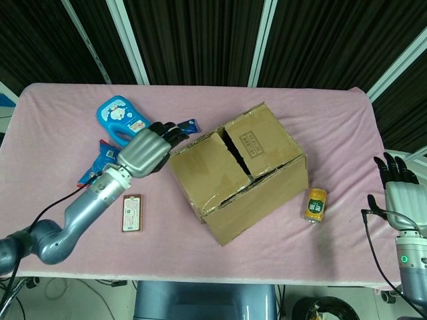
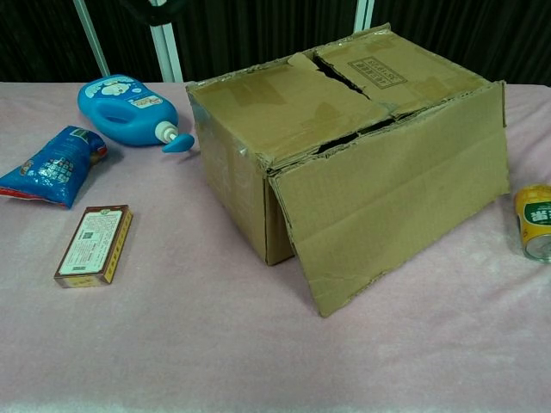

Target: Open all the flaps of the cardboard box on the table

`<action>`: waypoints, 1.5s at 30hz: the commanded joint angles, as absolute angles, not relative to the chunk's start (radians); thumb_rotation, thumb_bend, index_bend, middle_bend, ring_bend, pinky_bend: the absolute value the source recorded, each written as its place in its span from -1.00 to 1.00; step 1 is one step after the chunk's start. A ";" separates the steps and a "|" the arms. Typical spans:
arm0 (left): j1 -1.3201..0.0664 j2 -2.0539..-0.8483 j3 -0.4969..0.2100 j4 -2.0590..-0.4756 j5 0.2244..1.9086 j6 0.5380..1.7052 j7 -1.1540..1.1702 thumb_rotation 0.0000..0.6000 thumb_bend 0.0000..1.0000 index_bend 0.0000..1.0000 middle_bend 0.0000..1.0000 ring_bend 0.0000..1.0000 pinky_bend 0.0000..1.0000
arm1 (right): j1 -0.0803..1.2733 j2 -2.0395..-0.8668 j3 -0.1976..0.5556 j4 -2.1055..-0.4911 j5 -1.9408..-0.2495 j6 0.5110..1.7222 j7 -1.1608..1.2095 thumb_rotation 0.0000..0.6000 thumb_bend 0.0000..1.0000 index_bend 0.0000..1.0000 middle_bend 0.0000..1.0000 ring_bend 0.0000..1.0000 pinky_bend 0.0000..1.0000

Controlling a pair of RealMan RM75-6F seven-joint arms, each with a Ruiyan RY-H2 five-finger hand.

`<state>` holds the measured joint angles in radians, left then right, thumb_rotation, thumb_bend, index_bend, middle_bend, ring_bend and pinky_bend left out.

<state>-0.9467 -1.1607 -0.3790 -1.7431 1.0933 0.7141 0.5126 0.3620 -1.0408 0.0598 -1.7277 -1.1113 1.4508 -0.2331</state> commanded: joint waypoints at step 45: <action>-1.520 -1.566 -0.181 -1.207 0.774 0.508 0.625 1.00 0.83 -0.17 0.12 -0.24 -0.15 | 0.281 -1.150 0.140 -1.583 -1.147 1.341 -0.065 1.00 -0.09 -0.81 -0.90 -1.00 -0.59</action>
<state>-1.5177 -1.5681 -0.1840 -1.2059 0.7770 0.5093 0.6258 0.2808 -1.1500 0.1403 -1.5828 -1.1467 1.3410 -0.0646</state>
